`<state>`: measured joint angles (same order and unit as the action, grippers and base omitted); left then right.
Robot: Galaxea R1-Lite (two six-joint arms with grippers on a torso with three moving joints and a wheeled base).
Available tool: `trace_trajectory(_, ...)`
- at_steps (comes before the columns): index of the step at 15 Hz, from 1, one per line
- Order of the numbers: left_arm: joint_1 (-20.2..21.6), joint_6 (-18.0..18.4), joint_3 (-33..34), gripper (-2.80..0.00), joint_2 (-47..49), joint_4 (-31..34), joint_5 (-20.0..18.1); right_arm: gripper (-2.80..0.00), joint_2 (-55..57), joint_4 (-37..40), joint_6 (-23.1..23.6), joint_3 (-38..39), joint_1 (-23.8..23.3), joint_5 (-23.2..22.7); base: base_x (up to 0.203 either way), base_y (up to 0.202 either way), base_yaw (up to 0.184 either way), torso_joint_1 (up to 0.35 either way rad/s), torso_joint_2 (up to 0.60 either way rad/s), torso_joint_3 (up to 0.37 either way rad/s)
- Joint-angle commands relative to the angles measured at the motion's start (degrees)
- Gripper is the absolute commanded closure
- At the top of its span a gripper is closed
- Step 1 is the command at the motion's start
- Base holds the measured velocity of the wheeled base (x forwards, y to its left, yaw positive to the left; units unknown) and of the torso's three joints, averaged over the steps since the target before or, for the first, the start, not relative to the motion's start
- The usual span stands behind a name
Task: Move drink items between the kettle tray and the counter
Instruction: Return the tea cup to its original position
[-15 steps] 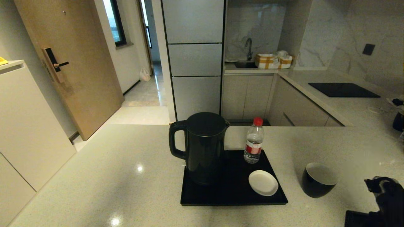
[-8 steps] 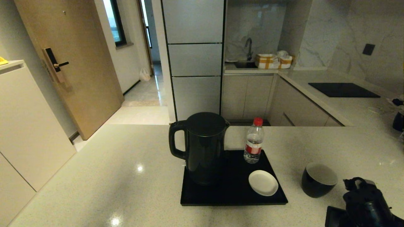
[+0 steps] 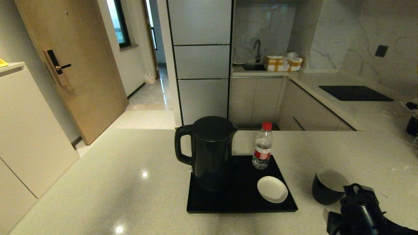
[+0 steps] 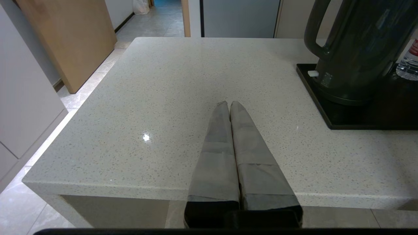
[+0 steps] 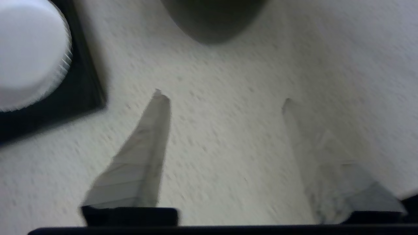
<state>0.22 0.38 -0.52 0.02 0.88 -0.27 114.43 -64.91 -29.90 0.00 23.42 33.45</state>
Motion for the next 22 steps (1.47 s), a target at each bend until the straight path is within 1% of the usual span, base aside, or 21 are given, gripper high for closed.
trace_trajectory(1,0.04,-0.01,0.00,0.00,-0.02,-0.02,0.00,-2.80,6.31,-6.39,0.80,0.01,-0.46,0.20,0.000,0.000,0.000,0.000,0.00,0.000)
trace_trajectory(3,0.04,-0.03,0.00,0.00,-0.02,0.00,0.00,-2.80,10.52,-15.03,3.78,0.00,-2.36,0.22,0.000,0.000,0.000,0.000,0.00,0.000)
trace_trajectory(4,-0.04,-0.03,0.00,0.00,-0.02,0.00,0.00,-2.80,12.27,-19.66,5.80,0.03,-4.07,0.21,0.000,0.000,0.000,0.000,0.00,0.000)
trace_trajectory(5,0.04,0.06,0.00,0.00,-0.02,0.00,0.00,-2.80,13.42,-22.38,8.11,0.05,-5.74,0.27,0.000,0.000,0.000,0.000,0.00,0.000)
trace_trajectory(7,0.04,-0.03,0.00,0.00,-0.02,0.00,0.00,-2.80,13.72,-22.75,9.69,-0.09,-7.42,0.30,0.000,0.000,0.000,0.000,0.00,0.000)
trace_trajectory(8,0.04,-0.03,0.00,0.00,-0.02,0.00,0.00,-2.80,13.72,-22.75,9.69,-0.09,-7.42,0.30,0.000,0.000,0.000,0.000,0.00,0.000)
trace_trajectory(11,-0.03,0.06,0.00,0.00,-0.02,0.00,0.00,-2.80,13.80,-22.75,11.96,-1.35,-8.55,0.57,0.000,0.000,0.000,0.000,0.00,0.000)
trace_trajectory(14,-0.04,0.06,0.00,0.00,-0.02,0.00,0.00,-2.80,14.17,-22.75,12.82,-2.50,-8.61,0.38,0.000,0.000,0.000,0.000,0.00,0.000)
trace_trajectory(18,0.04,0.06,0.00,0.00,-0.02,0.00,0.00,-2.80,16.09,-22.75,14.52,-6.06,-8.48,0.12,0.000,0.000,0.000,0.000,0.00,0.000)
trace_trajectory(22,0.04,-0.03,0.00,0.00,-0.02,0.00,0.00,-2.80,17.75,-22.75,15.11,-9.08,-8.39,-0.05,0.000,0.000,0.000,0.000,0.00,0.000)
